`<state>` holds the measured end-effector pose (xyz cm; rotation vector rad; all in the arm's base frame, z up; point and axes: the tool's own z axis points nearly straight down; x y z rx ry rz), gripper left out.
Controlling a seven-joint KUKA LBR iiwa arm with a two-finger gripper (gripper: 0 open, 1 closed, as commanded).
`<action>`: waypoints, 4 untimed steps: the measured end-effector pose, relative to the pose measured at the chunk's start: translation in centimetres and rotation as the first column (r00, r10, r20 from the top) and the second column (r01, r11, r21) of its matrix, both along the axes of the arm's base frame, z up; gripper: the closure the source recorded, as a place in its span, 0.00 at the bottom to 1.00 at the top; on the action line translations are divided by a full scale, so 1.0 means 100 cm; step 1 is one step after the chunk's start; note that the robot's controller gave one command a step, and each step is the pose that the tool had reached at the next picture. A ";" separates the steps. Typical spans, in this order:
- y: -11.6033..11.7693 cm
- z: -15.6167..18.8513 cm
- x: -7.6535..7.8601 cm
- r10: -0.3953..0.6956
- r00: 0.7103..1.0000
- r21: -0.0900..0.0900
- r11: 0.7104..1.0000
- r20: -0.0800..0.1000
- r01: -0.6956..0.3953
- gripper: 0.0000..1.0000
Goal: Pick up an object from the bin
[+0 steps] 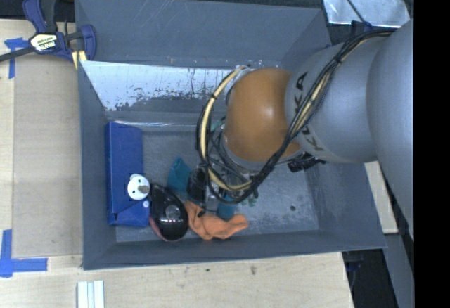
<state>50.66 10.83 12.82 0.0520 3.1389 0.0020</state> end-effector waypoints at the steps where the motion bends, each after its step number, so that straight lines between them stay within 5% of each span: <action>1: -0.014 0.019 0.004 -0.031 1.000 -0.006 0.999 0.000 0.031 1.00; 2: 0.007 0.074 0.001 -0.035 0.999 -0.002 0.999 -0.006 0.035 1.00; 3: 0.007 0.055 0.015 -0.035 0.999 0.002 0.999 0.013 0.035 1.00; 4: -0.027 0.039 0.006 -0.014 1.000 -0.003 1.000 -0.012 0.014 1.00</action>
Offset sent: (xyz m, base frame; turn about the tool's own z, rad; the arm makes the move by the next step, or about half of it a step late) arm 0.0012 0.0151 0.1321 0.0510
